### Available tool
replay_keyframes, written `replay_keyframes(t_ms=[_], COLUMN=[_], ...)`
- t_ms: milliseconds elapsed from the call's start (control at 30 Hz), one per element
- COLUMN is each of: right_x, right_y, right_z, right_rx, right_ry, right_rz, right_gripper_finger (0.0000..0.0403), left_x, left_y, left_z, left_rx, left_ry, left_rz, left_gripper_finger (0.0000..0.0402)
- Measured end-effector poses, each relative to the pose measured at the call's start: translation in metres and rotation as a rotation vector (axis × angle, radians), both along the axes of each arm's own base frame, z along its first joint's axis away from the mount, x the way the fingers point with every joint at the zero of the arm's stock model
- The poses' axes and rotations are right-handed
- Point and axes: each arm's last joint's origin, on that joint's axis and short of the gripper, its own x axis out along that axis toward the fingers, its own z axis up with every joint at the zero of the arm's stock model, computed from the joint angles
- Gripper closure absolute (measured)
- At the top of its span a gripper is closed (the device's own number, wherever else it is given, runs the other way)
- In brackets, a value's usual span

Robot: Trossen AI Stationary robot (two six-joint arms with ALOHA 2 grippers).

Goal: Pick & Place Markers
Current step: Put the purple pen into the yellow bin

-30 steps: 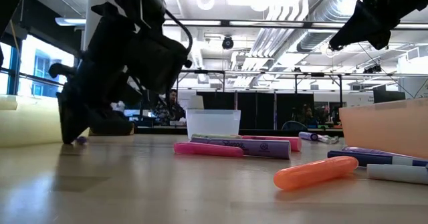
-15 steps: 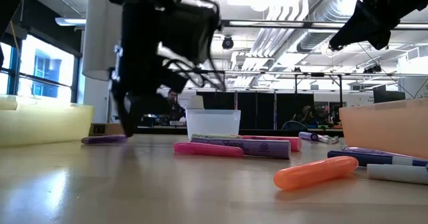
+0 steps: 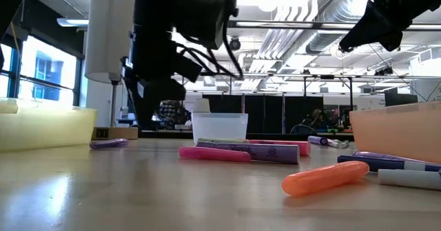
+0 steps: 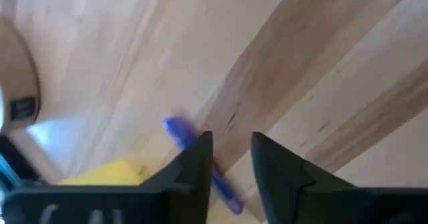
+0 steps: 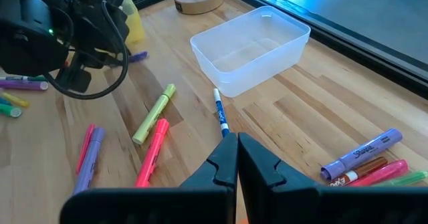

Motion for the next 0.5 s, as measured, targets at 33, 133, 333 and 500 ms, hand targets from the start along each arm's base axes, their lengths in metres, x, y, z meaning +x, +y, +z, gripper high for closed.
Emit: replay_keyframes(t_ms=[33,133,333,500], right_x=[0.0,0.0,0.0,0.0], right_y=[0.0,0.0,0.0,0.0], right_z=[0.0,0.0,0.0,0.0], right_rx=[0.0,0.003,0.006,0.006], right_ry=[0.0,0.002,0.002,0.002], right_rz=[0.0,0.004,0.008,0.008], right_gripper_finger=[0.0402,0.0401,0.0401,0.0402], left_x=[-0.002,-0.012,-0.039,-0.052], left_y=[0.0,0.002,0.006,0.006], left_z=[-0.002,-0.007,0.002,0.001], left_rx=[0.003,0.012,-0.015,-0.107], left_ry=[0.005,0.021,-0.088,-0.206], left_rz=[0.011,0.042,0.113,0.16], left_gripper_finger=[0.0279,0.0253,0.0239,0.0238])
